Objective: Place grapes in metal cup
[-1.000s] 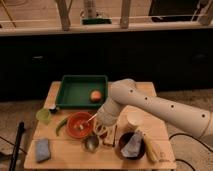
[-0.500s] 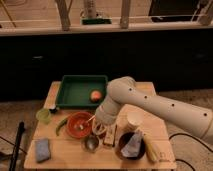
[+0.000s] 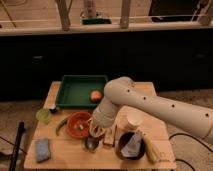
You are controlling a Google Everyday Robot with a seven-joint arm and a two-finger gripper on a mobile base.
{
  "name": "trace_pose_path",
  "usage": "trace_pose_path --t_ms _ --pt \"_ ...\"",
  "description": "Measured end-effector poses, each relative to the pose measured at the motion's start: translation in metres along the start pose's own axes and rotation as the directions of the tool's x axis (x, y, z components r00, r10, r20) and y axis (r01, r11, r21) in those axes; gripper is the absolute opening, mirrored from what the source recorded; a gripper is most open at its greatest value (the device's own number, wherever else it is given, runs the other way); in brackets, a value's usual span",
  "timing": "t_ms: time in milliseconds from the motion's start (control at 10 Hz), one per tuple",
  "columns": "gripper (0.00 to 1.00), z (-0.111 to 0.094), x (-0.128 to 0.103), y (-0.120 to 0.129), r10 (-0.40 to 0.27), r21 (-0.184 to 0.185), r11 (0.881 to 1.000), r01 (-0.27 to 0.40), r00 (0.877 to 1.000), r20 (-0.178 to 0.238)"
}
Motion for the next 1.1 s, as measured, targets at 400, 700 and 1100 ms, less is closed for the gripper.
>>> trace_pose_path --t_ms 400,700,1100 --pt "0.52 0.000 -0.012 -0.005 -0.013 -0.016 1.000 0.013 1.000 0.008" --pt "0.79 0.000 -0.014 -0.010 -0.018 -0.026 1.000 0.018 1.000 0.016" --pt "0.80 0.000 -0.011 -0.015 -0.013 -0.032 0.999 0.013 1.000 0.023"
